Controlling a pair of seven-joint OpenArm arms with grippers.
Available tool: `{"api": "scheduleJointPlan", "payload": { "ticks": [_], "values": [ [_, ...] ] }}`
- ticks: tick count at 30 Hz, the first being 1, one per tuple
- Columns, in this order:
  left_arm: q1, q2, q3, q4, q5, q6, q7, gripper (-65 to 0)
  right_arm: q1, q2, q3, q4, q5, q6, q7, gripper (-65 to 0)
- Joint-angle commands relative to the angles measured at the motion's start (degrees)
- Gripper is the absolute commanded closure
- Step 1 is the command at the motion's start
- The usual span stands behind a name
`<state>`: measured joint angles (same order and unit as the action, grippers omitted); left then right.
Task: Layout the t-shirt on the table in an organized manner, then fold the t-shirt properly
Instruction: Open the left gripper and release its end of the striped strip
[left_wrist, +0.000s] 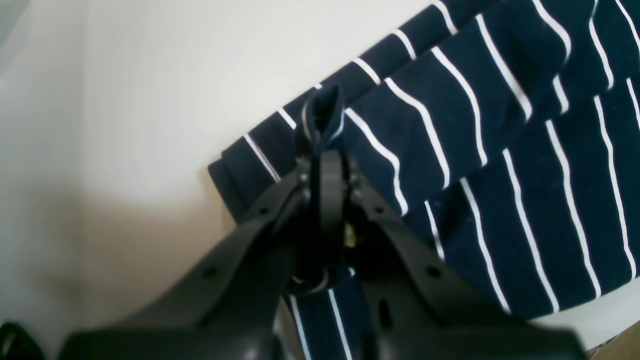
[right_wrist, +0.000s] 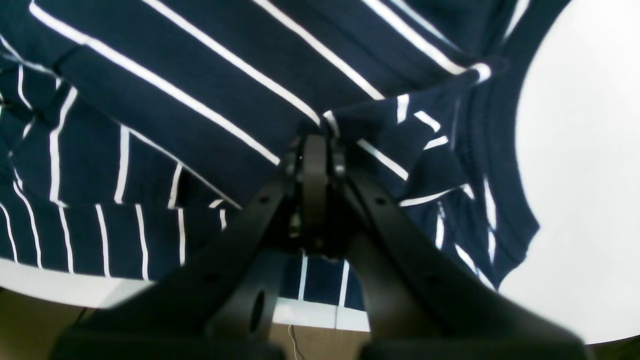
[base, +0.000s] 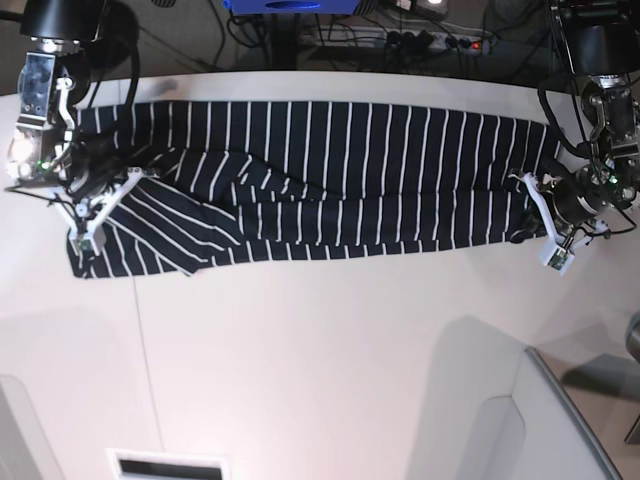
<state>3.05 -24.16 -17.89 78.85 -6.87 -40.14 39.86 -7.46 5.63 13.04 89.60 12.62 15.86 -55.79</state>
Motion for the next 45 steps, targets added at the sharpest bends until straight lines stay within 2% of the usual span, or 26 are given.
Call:
{"api": "scheduleJointPlan", "payload": {
  "ticks": [1, 4, 6, 13, 22, 25, 30, 31, 33, 36, 38, 42, 45],
  "values": [
    [-0.54, -1.29, -0.18, 0.93, -0.29, 0.14, -0.78, 0.0, 0.65, 0.48, 0.37, 0.99, 0.26, 0.10, 0.36, -7.7],
    [0.78, -1.29, -0.18, 1.37, -0.29, 0.14, -0.78, 0.0, 0.56, 0.48, 0.37, 1.08, 0.34, 0.10, -0.43, -23.3],
    [1.57, -1.29, -0.18, 2.51, -0.20, 0.14, -0.78, 0.0, 0.56, 0.48, 0.37, 1.17, 0.43, 0.10, -1.05, -28.4],
    [4.38, -2.34, -0.18, 3.74, -0.20, 0.14, -0.78, 0.0, 0.74, -1.36, 1.60, 2.05, 0.43, 0.10, -1.05, -28.5],
    [5.26, -3.13, -0.18, 4.01, -0.20, 0.14, -0.78, 0.0, 0.74, -3.30, 2.92, 10.66, 0.17, 0.10, -1.31, -28.5],
    [5.35, -3.13, -0.18, 4.10, 2.43, 0.14, -0.78, 0.0, 1.00, -3.30, 2.92, 10.49, 0.17, 0.10, -1.31, -28.5],
    [5.35, -3.13, -0.18, 4.18, 4.46, 0.14, -0.78, -28.0, 1.09, -3.30, 2.74, 10.40, 0.17, 0.10, -1.31, -28.5],
    [5.35, -3.13, -0.18, 4.18, 4.46, 0.14, -0.78, -32.6, 1.35, -3.30, 2.65, 10.40, 0.17, 0.10, -1.31, -28.5],
    [5.35, -3.13, -0.18, 4.27, 4.46, 0.14, -0.78, -37.8, 1.79, -3.30, 2.65, 10.31, 0.17, 0.10, -1.31, -28.5],
    [5.35, -2.78, -0.88, 5.85, 2.87, 0.14, -0.78, -40.6, 1.88, -3.39, 2.65, 10.31, 0.17, 0.10, -1.31, -28.5],
    [5.35, -2.78, -2.11, 6.91, -2.40, 0.14, -0.78, -40.5, 1.88, -3.39, 2.65, 10.31, 0.17, 0.10, -1.31, -28.5],
    [5.17, -2.69, -9.49, 6.91, -15.76, 0.14, -0.60, -40.5, 1.62, -3.47, 2.65, 10.31, 0.17, 0.10, -1.31, -28.5],
    [5.43, -2.69, -9.85, 6.91, -17.08, 0.14, -0.52, -40.3, 1.44, -3.47, 2.65, 10.31, 0.17, 0.10, -1.05, -28.5]
  ]
}}
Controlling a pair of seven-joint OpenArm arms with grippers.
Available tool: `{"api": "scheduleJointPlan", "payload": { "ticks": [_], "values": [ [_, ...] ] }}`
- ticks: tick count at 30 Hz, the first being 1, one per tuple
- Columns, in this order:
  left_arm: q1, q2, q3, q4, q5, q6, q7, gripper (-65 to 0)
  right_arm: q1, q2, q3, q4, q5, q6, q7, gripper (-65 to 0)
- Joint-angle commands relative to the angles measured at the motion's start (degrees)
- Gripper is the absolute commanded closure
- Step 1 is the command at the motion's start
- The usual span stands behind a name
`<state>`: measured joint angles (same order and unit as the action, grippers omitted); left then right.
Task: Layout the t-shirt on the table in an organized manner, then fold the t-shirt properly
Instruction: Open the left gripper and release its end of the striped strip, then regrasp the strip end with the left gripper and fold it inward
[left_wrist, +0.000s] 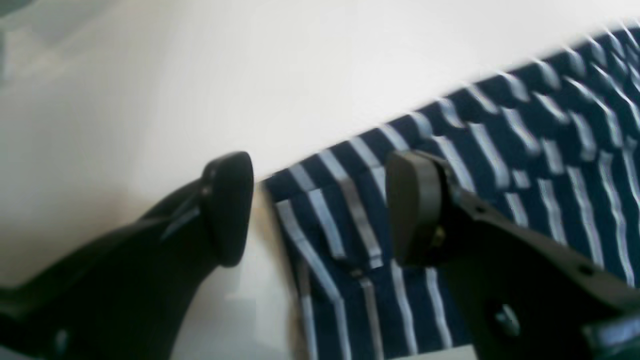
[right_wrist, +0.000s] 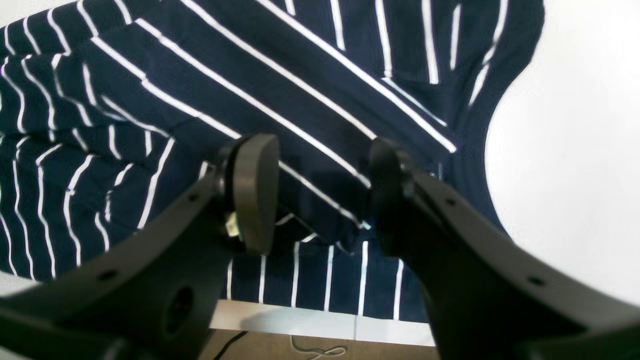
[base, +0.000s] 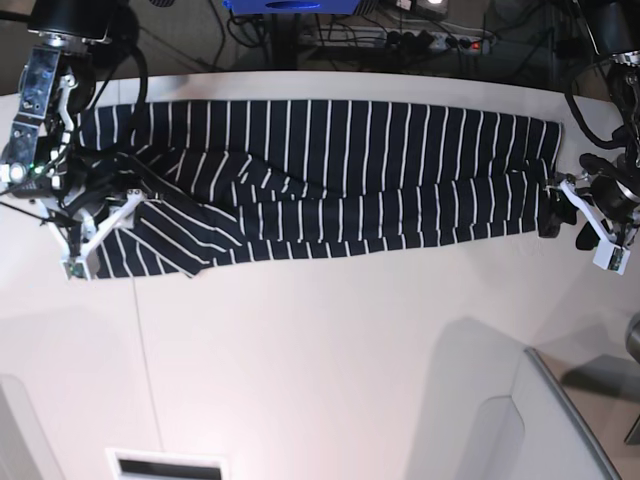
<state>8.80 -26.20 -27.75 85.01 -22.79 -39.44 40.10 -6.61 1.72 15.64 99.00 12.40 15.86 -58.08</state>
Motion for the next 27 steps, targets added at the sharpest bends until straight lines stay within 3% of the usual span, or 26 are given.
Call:
{"api": "scheduleJointPlan", "payload": {
  "ticks": [1, 3, 4, 5, 7, 8, 14, 27],
  "values": [
    [-0.05, -0.05, 0.01, 0.39, -1.17, -0.56, -0.76, -40.3, 0.59, 0.44, 0.05, 0.91, 0.39, 0.10, 1.25, -28.5],
    [1.18, 1.36, -0.60, -0.92, -1.17, -0.56, -0.76, -38.7, 0.59, 0.44, 0.05, 0.91, 0.39, 0.10, 1.34, -28.5],
    [1.53, 1.71, -0.60, -1.63, -1.26, -0.56, -0.76, -33.7, 0.59, 0.44, 0.05, 0.91, 0.39, 0.10, 1.43, -28.5],
    [1.88, 1.80, -0.60, -2.42, -1.52, -0.56, -0.84, -26.0, 0.59, 0.35, 0.05, 0.91, 0.48, 0.10, 1.51, -28.5],
    [2.41, 2.94, -0.69, -4.53, -1.52, -0.56, -1.02, -4.4, 0.59, 0.35, 0.05, 0.91, 0.56, 0.10, 1.51, -28.5],
    [2.41, 3.38, -0.87, -5.41, -1.61, -0.56, -1.02, 0.0, 0.59, 0.35, 0.05, 0.91, 0.56, 0.10, 1.51, -28.5],
    [1.88, 6.55, -7.20, -9.89, -1.61, -0.56, -1.02, 0.0, 0.68, 0.35, 0.05, 0.91, 0.56, 0.10, 1.60, -28.5],
    [0.04, 7.43, -7.02, -17.01, -1.17, -0.56, -1.20, 0.0, 0.06, 0.35, 0.05, 0.91, 0.65, 0.10, 1.60, -28.5]
  ]
}}
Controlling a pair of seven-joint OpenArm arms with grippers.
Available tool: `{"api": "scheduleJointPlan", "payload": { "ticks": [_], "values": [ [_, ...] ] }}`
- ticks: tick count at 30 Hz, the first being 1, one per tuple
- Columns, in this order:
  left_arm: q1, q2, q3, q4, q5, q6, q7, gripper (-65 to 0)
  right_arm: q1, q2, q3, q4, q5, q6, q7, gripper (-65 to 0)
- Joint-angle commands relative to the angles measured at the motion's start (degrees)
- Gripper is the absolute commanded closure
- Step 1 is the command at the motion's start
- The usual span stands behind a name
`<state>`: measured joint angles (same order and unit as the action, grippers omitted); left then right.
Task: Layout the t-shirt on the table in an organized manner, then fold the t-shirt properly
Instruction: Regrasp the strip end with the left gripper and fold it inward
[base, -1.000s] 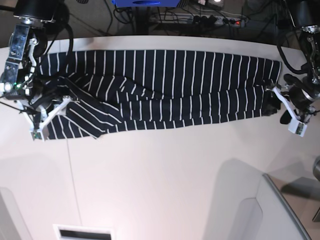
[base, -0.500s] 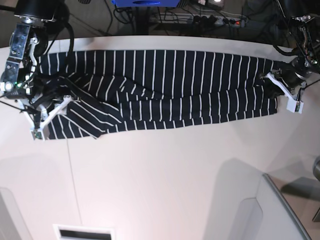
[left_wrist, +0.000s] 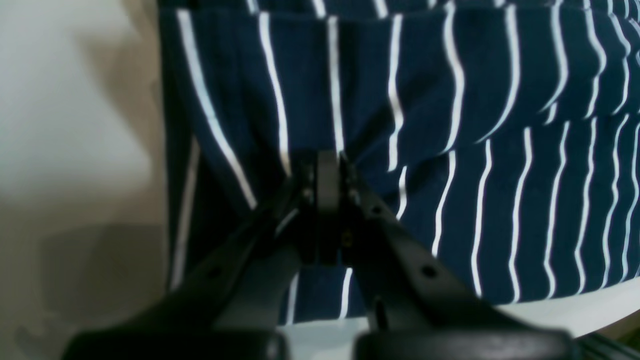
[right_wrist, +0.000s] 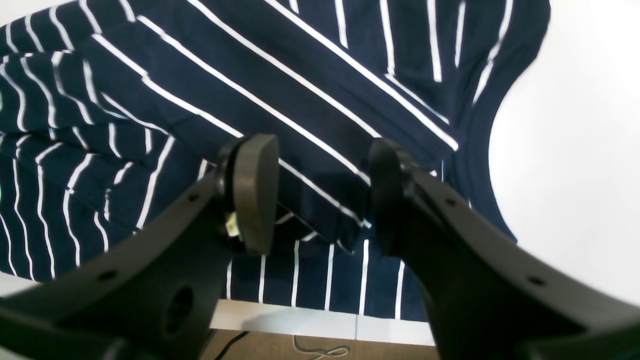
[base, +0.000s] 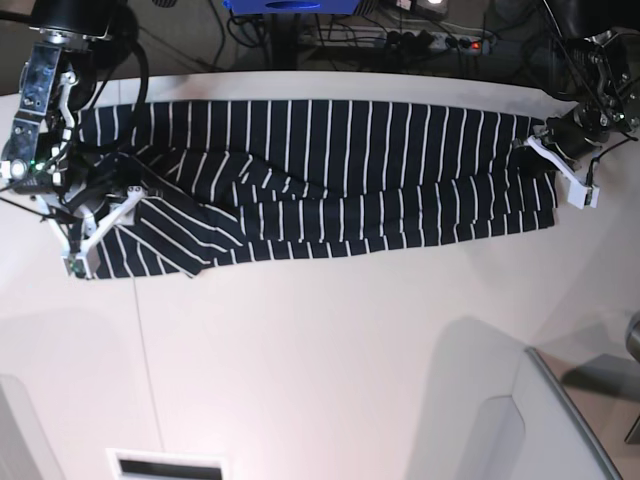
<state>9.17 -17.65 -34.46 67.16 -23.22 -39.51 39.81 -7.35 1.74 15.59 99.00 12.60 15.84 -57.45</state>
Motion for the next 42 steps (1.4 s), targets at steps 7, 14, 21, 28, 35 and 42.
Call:
{"api": "scheduleJointPlan", "payload": {
  "ticks": [7, 14, 21, 28, 35, 42],
  "values": [
    [-1.56, -2.26, -3.39, 2.78, -1.26, -0.49, -0.47, 0.0, 0.45, 0.33, 0.10, 0.91, 0.45, 0.12, 2.64, -28.5],
    [-1.74, -4.99, -18.69, 13.68, -7.41, -0.49, 10.87, 0.0, -0.07, 0.33, 0.01, 0.91, 0.45, 0.12, 2.90, -28.5],
    [-1.39, -12.46, -18.77, -3.90, -20.34, -0.49, 15.53, -21.7, -0.25, 0.33, 0.01, 1.00, 0.45, 0.12, 2.99, -28.5],
    [-1.39, -12.11, -18.69, -8.91, -24.56, -0.49, 15.53, -65.0, -0.16, 0.33, 0.01, 1.00, 0.45, 0.12, 2.99, -28.5],
    [-2.80, -9.38, -16.05, -10.58, -24.29, -0.49, 14.30, -65.0, -0.16, 0.42, 0.01, 1.00, 0.45, 0.12, 2.99, -28.5],
    [-4.38, -7.63, -7.43, -17.27, -18.76, -0.49, 3.48, -65.0, -0.25, 0.68, 0.01, 1.00, 0.45, 0.12, 2.99, -28.5]
  ]
}}
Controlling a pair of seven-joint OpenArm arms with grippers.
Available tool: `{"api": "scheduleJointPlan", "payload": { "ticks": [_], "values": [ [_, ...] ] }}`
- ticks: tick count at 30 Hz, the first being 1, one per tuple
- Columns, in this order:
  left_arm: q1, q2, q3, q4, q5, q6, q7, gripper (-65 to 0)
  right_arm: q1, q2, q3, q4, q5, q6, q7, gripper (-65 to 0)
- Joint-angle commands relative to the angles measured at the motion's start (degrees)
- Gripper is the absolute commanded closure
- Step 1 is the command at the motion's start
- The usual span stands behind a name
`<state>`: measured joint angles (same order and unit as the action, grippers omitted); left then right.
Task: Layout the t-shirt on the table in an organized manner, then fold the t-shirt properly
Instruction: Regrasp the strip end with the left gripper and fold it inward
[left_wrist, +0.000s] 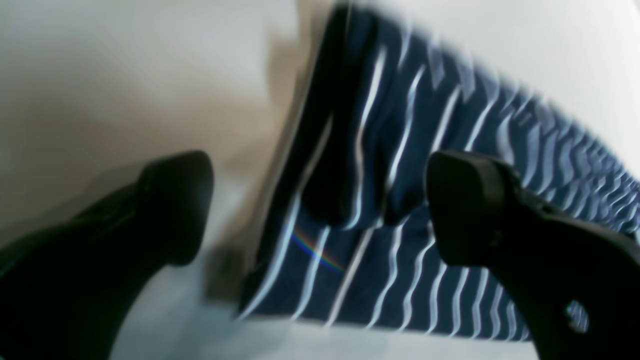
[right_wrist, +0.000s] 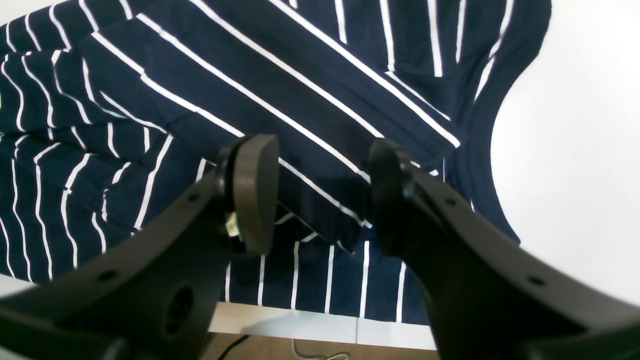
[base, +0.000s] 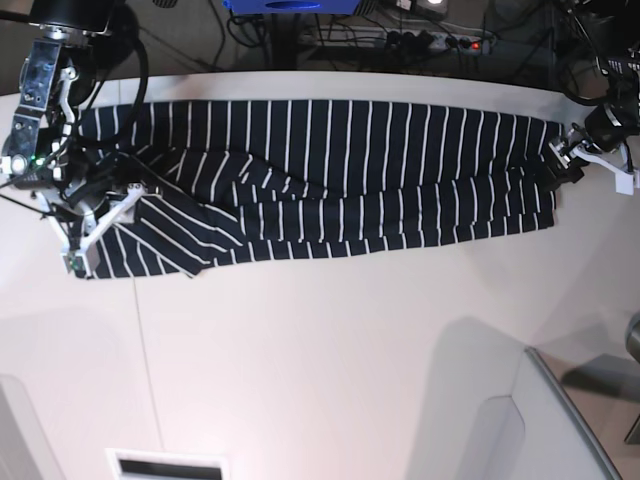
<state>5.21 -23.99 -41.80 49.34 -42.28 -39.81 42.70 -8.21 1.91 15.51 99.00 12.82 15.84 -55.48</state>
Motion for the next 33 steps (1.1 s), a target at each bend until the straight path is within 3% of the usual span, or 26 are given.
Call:
{"api": "scheduleJointPlan", "payload": {
  "ticks": [1, 12, 18, 23, 30, 33],
  "values": [
    [-0.60, -1.11, 0.35, -0.33, 0.39, -0.19, -0.02, -65.0, 0.60, 0.51, 0.10, 1.00, 0.24, 0.12, 1.02, -28.5],
    [-1.83, 0.65, 7.91, -3.23, 0.39, -0.19, -4.06, -65.0, 0.69, 0.42, 0.10, 1.00, 0.24, 0.12, 1.02, -28.5],
    [-2.27, 1.61, 7.74, -3.32, 0.39, -0.19, -4.15, -64.7, 0.69, 0.59, 0.27, 1.00, 0.15, 0.12, 1.02, -28.5],
    [-2.36, 1.35, 7.74, -3.41, 0.39, -0.19, -5.12, -31.6, 0.60, 0.68, 0.36, 1.00, 0.06, 0.12, 1.02, -28.5],
    [-2.97, 0.82, 7.74, -7.10, 0.39, -0.19, -12.41, 0.0, 0.60, 0.68, 0.27, 0.91, 0.06, 0.12, 1.02, -28.5],
    [-3.85, -2.25, 7.65, -6.92, 0.39, -0.19, -12.94, 0.0, 0.60, 0.68, 0.27, 0.91, 0.06, 0.12, 1.02, -28.5]
  ]
}}
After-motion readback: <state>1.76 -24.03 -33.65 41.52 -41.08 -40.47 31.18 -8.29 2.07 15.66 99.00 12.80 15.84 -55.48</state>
